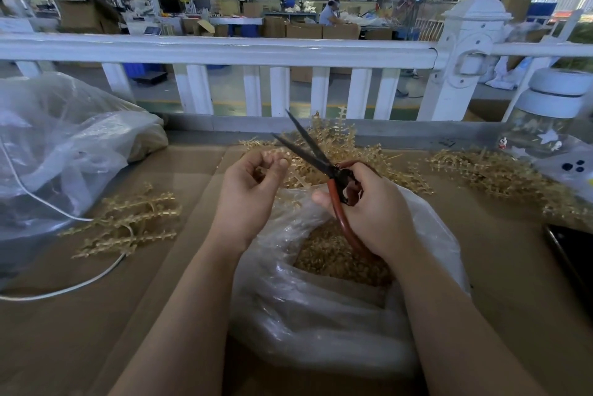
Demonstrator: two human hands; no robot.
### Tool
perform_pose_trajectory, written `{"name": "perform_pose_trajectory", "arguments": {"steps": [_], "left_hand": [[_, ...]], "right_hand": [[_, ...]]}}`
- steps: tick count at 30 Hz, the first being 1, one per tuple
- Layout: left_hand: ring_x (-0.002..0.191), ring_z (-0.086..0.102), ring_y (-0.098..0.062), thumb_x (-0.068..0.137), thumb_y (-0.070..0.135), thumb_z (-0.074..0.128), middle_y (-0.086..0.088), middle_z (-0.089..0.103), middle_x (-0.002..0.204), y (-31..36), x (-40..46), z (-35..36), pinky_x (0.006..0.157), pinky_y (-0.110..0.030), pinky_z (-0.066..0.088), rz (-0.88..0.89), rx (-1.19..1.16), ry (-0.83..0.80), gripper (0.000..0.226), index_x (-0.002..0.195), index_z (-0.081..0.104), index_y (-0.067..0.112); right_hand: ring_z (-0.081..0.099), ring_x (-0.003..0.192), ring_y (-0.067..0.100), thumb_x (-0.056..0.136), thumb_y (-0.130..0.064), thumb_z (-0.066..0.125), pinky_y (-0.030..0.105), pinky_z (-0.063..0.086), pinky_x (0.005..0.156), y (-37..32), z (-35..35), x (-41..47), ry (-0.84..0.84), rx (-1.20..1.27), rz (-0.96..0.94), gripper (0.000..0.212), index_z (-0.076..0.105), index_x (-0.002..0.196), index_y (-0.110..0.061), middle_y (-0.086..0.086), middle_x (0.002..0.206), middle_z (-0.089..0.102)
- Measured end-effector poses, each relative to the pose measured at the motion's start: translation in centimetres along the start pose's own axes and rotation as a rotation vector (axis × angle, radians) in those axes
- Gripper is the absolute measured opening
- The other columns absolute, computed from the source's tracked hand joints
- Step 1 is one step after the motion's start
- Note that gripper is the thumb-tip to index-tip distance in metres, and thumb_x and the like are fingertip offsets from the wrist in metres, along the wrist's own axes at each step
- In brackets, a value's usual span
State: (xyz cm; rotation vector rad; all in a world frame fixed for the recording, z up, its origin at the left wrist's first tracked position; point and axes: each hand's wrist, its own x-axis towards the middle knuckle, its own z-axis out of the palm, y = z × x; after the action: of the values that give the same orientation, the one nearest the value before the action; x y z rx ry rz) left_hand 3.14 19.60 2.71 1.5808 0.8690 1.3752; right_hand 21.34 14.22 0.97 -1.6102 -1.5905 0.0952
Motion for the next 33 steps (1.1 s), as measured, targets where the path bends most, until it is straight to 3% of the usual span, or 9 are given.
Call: {"name": "perform_pose_trajectory", "arguments": {"steps": [2,4,8,13,21,24,27,31,33], "left_hand": [[0.075,0.047,-0.020,0.097,0.017,0.061,-0.021,0.055,0.078,0.0,0.0,-0.1,0.076,-0.036,0.042,-0.016,-0.014,-0.029,0.023,0.094,0.061,-0.005],[0.080,0.052,-0.024,0.096,0.019,0.063,-0.031,0.061,0.092,0.1,0.0,0.0,0.077,-0.036,0.044,-0.027,-0.024,-0.038,0.019,0.096,0.066,0.000],[0.086,0.066,-0.011,0.095,0.015,0.063,-0.010,0.073,0.093,0.3,-0.2,0.0,0.078,-0.016,0.050,-0.031,-0.055,-0.065,0.009,0.095,0.071,0.013],[0.092,0.055,-0.028,0.097,0.016,0.060,-0.038,0.058,0.108,-0.1,0.0,-0.1,0.089,-0.042,0.043,-0.025,-0.095,-0.106,0.026,0.103,0.062,-0.009],[0.088,0.053,-0.025,0.098,0.012,0.058,-0.039,0.059,0.103,-0.3,-0.1,-0.1,0.086,-0.039,0.040,-0.015,-0.141,-0.100,0.022,0.101,0.064,-0.009],[0.068,0.053,-0.004,0.098,0.012,0.057,-0.012,0.064,0.082,-0.7,0.0,-0.2,0.068,-0.019,0.042,0.000,-0.163,-0.120,0.022,0.100,0.063,-0.010],[0.053,0.051,0.007,0.099,0.006,0.053,0.016,0.061,0.065,-0.8,0.0,-0.2,0.056,-0.004,0.038,0.020,-0.179,-0.155,0.018,0.100,0.060,-0.011],[0.051,0.051,0.009,0.099,0.002,0.050,0.019,0.058,0.057,-0.6,0.0,-0.2,0.056,-0.001,0.038,0.045,-0.168,-0.183,0.011,0.097,0.059,-0.004],[0.051,0.051,0.008,0.099,0.003,0.051,0.019,0.058,0.057,-0.6,0.0,-0.2,0.055,-0.001,0.037,0.049,-0.162,-0.185,0.014,0.099,0.059,-0.009]], "right_hand": [[0.058,0.077,-0.001,0.072,-0.085,0.055,0.016,0.043,0.061,0.1,0.1,0.0,-0.021,-0.072,-0.026,0.060,0.060,0.098,-0.032,-0.016,0.083,0.064],[0.056,0.077,-0.002,0.070,-0.086,0.052,0.013,0.038,0.059,0.1,0.2,0.0,-0.038,-0.125,-0.037,0.062,0.060,0.099,-0.032,-0.017,0.083,0.063],[0.055,0.076,-0.004,0.070,-0.085,0.052,0.012,0.037,0.059,-0.1,0.2,-0.1,-0.044,-0.124,-0.051,0.059,0.060,0.097,-0.033,-0.019,0.081,0.060],[0.053,0.071,-0.007,0.068,-0.089,0.049,0.012,0.036,0.056,-0.3,0.1,-0.2,-0.035,-0.131,-0.047,0.062,0.061,0.097,-0.035,-0.021,0.075,0.059],[0.054,0.069,-0.002,0.067,-0.089,0.050,0.010,0.038,0.056,-0.4,0.1,-0.2,0.015,-0.173,-0.048,0.065,0.066,0.098,-0.034,-0.024,0.073,0.057],[0.058,0.069,-0.001,0.067,-0.090,0.050,0.012,0.042,0.058,-0.4,0.1,-0.3,0.020,-0.153,-0.055,0.069,0.068,0.097,-0.031,-0.021,0.076,0.062],[0.050,0.064,-0.011,0.065,-0.092,0.047,0.006,0.032,0.054,-0.6,0.2,-0.4,0.034,-0.140,-0.051,0.071,0.069,0.094,-0.031,-0.028,0.068,0.052],[0.048,0.063,-0.015,0.067,-0.088,0.055,0.006,0.031,0.052,-0.5,0.3,-0.4,0.031,-0.134,-0.050,0.064,0.069,0.098,-0.034,-0.032,0.066,0.049],[0.046,0.063,-0.016,0.070,-0.084,0.059,0.005,0.031,0.053,-0.4,0.3,-0.3,0.033,-0.138,-0.054,0.058,0.068,0.100,-0.035,-0.035,0.066,0.046]]}}
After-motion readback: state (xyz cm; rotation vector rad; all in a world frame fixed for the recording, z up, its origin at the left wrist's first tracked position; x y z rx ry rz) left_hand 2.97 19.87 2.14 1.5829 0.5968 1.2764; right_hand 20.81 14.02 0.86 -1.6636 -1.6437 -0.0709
